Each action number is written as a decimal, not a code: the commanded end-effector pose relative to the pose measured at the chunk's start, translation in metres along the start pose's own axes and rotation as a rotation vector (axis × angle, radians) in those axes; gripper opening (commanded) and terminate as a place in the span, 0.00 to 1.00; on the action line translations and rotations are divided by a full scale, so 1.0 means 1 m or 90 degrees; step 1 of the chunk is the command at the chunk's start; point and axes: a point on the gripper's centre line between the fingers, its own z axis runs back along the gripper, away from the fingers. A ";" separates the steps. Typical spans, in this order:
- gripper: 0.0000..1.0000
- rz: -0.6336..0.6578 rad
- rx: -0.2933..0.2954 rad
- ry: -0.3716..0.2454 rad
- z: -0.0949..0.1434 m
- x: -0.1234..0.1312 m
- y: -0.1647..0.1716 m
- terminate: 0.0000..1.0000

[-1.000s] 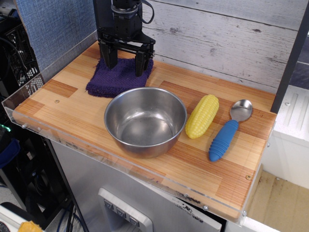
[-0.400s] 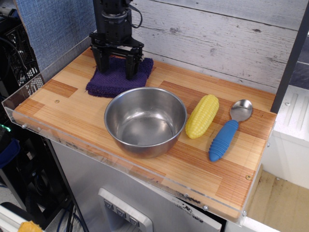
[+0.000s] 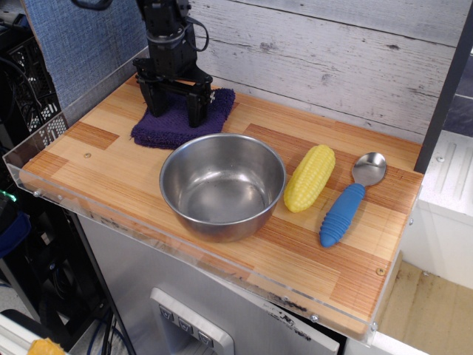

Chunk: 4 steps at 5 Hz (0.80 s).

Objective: Slide purple cloth to left of pot, bottom edge of table.

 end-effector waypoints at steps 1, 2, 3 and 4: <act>1.00 -0.035 -0.004 0.045 -0.021 -0.022 0.000 0.00; 1.00 -0.020 -0.002 0.056 -0.021 -0.021 0.003 0.00; 1.00 0.014 -0.020 0.073 -0.013 -0.030 0.001 0.00; 1.00 -0.008 -0.039 0.069 -0.002 -0.042 -0.006 0.00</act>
